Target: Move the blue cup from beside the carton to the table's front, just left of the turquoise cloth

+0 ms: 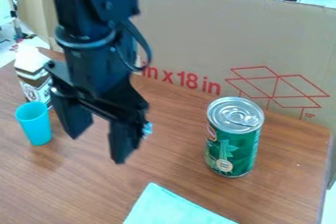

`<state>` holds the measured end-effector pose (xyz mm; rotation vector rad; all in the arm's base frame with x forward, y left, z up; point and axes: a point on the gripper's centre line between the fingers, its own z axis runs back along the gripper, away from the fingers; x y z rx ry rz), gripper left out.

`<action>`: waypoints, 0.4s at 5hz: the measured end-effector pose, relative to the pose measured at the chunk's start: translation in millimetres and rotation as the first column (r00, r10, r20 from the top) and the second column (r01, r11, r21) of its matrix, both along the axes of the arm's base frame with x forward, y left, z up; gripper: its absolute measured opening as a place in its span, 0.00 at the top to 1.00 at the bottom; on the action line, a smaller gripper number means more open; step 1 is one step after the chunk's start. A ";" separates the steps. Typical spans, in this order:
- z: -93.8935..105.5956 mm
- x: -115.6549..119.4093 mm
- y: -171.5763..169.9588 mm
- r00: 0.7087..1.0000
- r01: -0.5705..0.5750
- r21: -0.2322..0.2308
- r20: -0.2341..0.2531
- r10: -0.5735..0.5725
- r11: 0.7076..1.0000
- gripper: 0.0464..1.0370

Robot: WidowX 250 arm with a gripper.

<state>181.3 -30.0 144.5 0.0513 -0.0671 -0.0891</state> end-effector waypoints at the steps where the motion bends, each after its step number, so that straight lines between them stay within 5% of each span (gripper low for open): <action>1: 0.6 6.5 49.3 0.999 -0.039 -0.012 -0.015 0.039 0.999 0.04; 2: -2.3 14.6 88.3 0.998 -0.060 -0.005 -0.022 0.060 0.998 0.04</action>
